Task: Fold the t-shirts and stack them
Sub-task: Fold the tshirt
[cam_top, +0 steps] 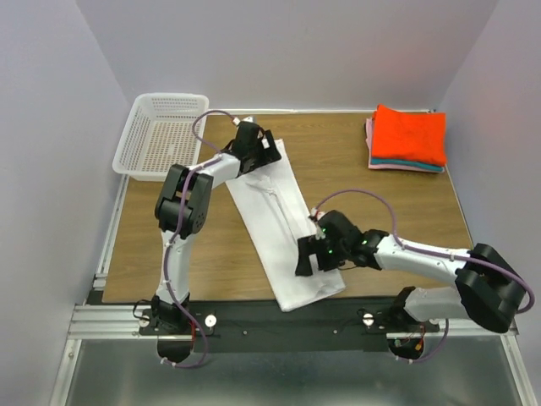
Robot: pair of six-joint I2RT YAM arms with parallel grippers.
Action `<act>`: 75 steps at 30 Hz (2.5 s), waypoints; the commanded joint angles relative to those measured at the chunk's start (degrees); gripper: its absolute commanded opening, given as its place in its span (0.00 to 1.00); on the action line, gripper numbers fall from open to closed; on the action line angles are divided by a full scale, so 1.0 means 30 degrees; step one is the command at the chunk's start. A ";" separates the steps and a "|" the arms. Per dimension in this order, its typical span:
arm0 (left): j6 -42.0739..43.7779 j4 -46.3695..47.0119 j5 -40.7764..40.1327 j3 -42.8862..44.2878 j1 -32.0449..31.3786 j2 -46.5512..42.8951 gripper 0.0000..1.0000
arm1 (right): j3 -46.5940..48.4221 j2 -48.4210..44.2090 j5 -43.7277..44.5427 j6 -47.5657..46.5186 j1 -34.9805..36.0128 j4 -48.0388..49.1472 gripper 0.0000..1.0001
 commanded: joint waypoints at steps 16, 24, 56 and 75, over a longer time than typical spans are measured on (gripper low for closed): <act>0.2394 -0.5959 0.3169 1.4484 -0.1530 0.8685 0.98 | 0.3560 -0.0783 0.5439 0.0418 0.7706 -0.3579 1.00; 0.1137 -0.3411 0.4489 1.6896 -0.1208 0.9976 0.99 | 0.4643 -0.0961 0.6684 0.0889 0.2761 -0.3993 1.00; -0.6800 -0.6777 -0.4974 -1.7348 -0.9758 -2.1251 0.98 | -0.0041 -0.1487 -0.0522 0.3963 0.1055 -0.4169 1.00; -0.8915 -0.5581 -0.2282 -2.1071 -1.1227 -2.1168 0.54 | -0.0452 -0.0169 0.0035 0.6015 0.1201 -0.2382 0.80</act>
